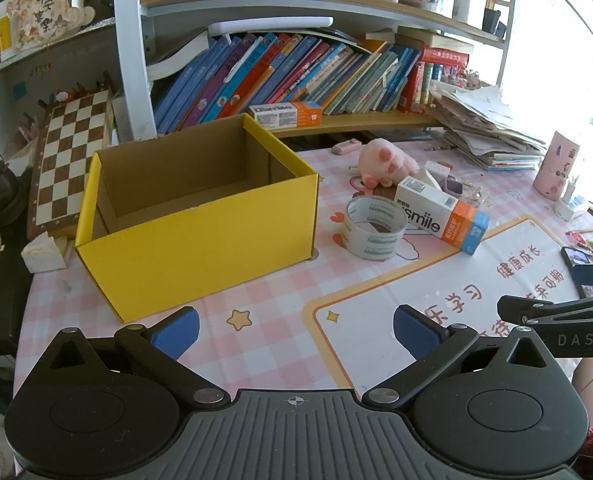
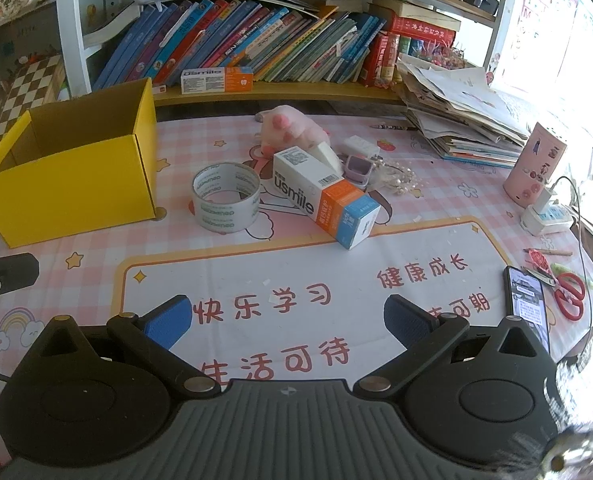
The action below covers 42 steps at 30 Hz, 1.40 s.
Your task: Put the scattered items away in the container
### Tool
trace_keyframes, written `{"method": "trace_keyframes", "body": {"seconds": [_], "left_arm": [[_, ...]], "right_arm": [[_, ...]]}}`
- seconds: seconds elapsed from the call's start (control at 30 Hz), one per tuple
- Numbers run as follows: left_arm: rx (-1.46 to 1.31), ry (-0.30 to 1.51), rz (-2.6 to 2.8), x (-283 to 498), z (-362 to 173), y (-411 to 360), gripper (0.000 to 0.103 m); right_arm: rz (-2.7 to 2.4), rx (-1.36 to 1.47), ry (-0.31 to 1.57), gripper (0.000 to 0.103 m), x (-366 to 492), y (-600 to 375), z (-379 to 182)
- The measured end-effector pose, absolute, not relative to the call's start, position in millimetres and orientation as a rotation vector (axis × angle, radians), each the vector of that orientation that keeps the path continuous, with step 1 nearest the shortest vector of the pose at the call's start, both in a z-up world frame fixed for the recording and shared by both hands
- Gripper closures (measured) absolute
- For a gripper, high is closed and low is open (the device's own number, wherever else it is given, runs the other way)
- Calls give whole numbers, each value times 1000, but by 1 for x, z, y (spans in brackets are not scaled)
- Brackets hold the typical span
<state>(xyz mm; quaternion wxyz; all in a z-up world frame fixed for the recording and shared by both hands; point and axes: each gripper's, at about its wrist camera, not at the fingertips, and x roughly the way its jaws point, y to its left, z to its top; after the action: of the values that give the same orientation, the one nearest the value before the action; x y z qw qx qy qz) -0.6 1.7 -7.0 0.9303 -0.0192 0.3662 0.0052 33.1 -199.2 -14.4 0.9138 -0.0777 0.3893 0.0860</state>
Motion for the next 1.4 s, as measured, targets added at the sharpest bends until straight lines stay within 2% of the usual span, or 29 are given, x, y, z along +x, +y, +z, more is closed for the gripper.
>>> {"method": "trace_keyframes", "body": {"seconds": [1.4], "left_arm": [[-100, 759, -10, 1, -13, 11, 0]], "right_arm": [[169, -219, 817, 0, 33, -189, -15]]}}
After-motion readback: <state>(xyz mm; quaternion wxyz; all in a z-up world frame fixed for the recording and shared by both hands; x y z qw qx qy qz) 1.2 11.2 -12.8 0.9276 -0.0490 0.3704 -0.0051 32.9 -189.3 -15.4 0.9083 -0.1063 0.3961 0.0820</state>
